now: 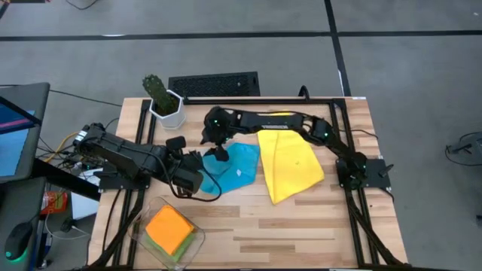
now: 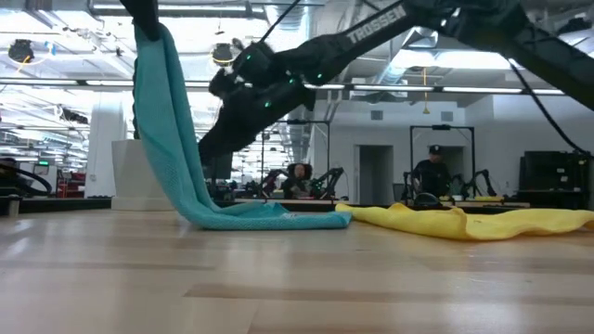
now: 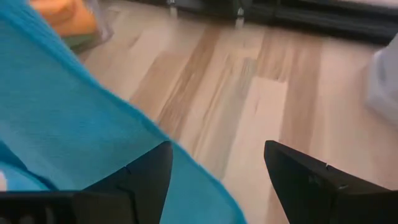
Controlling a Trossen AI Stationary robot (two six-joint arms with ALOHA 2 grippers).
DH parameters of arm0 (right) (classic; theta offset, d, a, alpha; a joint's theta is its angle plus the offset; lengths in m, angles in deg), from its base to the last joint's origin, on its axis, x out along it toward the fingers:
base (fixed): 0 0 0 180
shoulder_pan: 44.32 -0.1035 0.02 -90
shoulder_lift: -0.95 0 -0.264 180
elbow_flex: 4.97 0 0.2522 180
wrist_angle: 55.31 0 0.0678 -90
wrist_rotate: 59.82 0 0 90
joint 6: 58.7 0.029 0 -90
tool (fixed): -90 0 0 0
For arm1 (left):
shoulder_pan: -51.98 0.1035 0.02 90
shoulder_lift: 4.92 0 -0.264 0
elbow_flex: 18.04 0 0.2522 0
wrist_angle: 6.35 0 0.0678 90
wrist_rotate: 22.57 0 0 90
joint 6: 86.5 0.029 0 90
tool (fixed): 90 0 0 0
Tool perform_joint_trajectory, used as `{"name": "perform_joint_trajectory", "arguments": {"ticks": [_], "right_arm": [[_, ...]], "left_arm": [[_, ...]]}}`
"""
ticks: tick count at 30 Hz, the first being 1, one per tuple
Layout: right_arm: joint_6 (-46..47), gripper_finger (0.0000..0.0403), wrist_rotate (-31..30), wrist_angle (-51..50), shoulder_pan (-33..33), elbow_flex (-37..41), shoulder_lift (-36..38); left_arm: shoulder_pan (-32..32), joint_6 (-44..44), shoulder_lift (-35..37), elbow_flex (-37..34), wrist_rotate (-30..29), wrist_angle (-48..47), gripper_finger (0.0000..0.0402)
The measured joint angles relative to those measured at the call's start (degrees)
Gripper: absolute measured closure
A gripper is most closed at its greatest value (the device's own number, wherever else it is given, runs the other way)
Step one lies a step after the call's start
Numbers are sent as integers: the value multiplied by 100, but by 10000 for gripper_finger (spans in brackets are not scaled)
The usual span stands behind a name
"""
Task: Fold microfiber towels
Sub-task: Fold the blue microfiber towel
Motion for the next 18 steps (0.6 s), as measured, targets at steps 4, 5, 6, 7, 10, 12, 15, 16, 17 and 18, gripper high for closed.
{"name": "perform_joint_trajectory", "arguments": {"ticks": [4, 5, 6, 7, 10, 12, 15, 16, 17, 18], "right_arm": [[114, 123, -8, -55, 64, -127, -273], [188, 123, -10, -141, 85, -123, -319], [232, 123, -14, -152, 107, -121, -389], [260, 123, -20, -146, 127, -121, -445], [371, 123, -31, -254, 181, -119, -491], [372, 123, -24, -255, 185, -121, -478], [334, 123, -26, -265, 181, -121, -477], [332, 123, -24, -253, 181, -121, -476], [332, 123, -24, -239, 179, -121, -476], [332, 123, -24, -235, 177, -119, -476]], "left_arm": [[1, -75, 0, 0, 0, 0, 401], [0, -106, 0, 0, -2, -4, 401], [0, -138, 0, 0, -2, -6, 401], [0, -158, 0, 0, 0, -4, 401], [0, -217, 0, 0, -2, -7, 401], [0, -218, 0, 0, -2, -7, 401], [0, -218, 0, 0, -1, -7, 401], [0, -218, 0, 0, -1, -7, 401], [0, -218, 0, 0, -2, -7, 401], [0, -218, 0, 0, -2, -7, 401]]}}
